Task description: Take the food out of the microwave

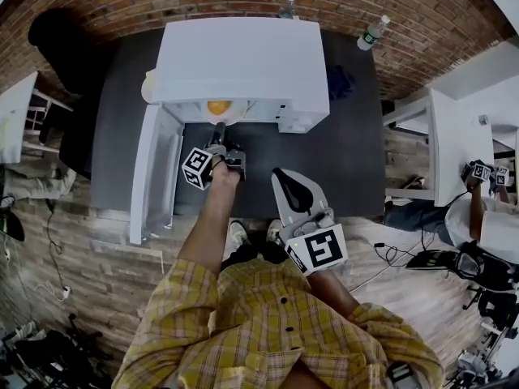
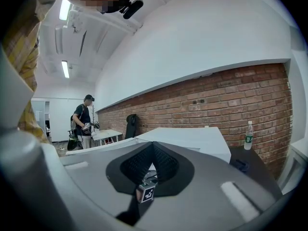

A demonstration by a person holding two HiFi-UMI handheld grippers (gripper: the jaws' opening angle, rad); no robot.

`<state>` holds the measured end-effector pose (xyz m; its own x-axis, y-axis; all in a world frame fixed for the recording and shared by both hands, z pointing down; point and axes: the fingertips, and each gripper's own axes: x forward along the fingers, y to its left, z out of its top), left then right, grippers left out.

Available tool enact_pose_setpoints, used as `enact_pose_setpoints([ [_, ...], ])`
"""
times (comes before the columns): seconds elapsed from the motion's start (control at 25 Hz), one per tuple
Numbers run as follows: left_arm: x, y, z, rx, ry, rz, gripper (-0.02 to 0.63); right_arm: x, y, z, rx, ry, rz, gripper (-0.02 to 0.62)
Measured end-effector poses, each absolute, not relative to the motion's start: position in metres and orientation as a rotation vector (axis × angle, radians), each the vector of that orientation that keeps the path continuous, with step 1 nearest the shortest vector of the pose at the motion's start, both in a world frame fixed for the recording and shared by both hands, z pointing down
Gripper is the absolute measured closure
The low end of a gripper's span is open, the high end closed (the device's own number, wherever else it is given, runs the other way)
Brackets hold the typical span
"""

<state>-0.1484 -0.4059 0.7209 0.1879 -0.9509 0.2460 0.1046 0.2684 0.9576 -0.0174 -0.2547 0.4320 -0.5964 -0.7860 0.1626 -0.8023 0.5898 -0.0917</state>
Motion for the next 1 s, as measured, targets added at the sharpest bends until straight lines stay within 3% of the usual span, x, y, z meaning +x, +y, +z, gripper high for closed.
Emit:
enact_pose_setpoints([
  [0.72,-0.153,-0.428,0.73,0.977,-1.13,-0.955,0.477,-0.017,-0.266,0.435,1.374,-2.696,0.258,0.592],
  [0.96,-0.154,-0.431,0.731,0.986,-1.15,-0.936,0.545,-0.018,-0.266,0.438,1.374,-2.683,0.259,0.592],
  [1.0,-0.154,-0.431,0.731,0.991,-1.156,-0.93,0.583,-0.017,-0.267,0.438,1.377,-2.681,0.259,0.592],
])
